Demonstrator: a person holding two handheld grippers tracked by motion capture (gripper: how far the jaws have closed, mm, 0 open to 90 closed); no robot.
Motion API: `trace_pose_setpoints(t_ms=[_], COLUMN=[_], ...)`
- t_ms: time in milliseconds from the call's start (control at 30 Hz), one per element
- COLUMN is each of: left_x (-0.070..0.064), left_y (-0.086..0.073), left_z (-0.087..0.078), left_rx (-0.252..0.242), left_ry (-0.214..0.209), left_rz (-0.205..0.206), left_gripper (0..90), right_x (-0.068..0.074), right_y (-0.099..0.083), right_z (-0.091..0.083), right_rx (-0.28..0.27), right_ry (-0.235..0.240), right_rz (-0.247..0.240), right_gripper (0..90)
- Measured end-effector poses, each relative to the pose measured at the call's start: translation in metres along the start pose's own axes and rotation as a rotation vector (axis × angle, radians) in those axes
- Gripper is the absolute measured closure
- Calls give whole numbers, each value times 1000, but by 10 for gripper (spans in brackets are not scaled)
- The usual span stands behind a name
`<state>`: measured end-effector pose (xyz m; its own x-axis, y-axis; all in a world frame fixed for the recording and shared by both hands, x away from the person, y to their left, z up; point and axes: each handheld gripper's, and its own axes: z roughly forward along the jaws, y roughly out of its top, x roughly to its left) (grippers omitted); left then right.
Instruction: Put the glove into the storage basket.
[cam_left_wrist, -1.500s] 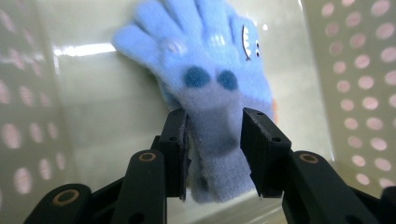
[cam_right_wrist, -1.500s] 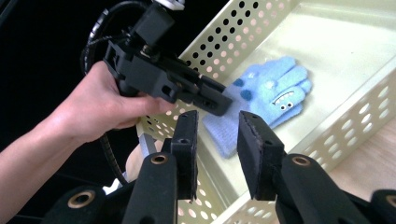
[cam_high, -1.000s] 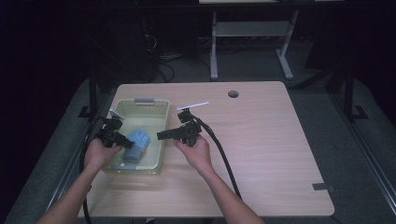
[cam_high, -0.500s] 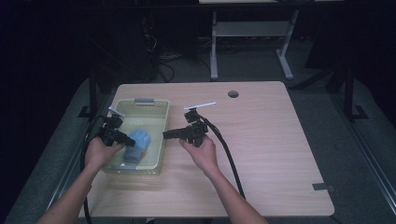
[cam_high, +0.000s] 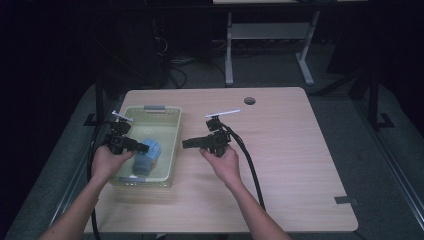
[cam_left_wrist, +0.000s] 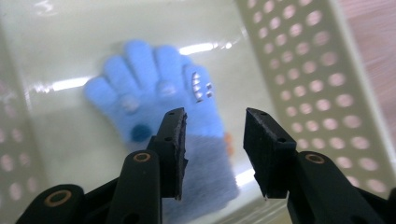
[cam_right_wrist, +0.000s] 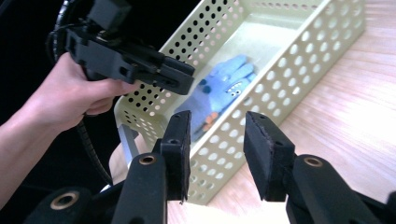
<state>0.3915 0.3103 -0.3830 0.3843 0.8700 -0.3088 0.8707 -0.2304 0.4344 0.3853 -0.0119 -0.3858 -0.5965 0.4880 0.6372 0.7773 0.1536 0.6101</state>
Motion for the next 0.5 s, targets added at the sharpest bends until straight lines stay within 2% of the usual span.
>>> trace_pose_setpoints(t_ms=[133, 233, 500], left_x=[-6, -11, -17], left_y=[1, 2, 4], left_z=[-4, -5, -7], left_rx=[-34, -47, -67], left_ry=[-33, -47, -62], left_rz=[0, 15, 17], left_gripper=[573, 564, 541], right_x=[-4, -6, -12], right_y=[-1, -2, -2], right_z=[-5, -10, -21], right_rx=[-11, -13, -26], right_ry=[-11, -17, -27], right_rz=[0, 6, 7], right_gripper=[600, 592, 561])
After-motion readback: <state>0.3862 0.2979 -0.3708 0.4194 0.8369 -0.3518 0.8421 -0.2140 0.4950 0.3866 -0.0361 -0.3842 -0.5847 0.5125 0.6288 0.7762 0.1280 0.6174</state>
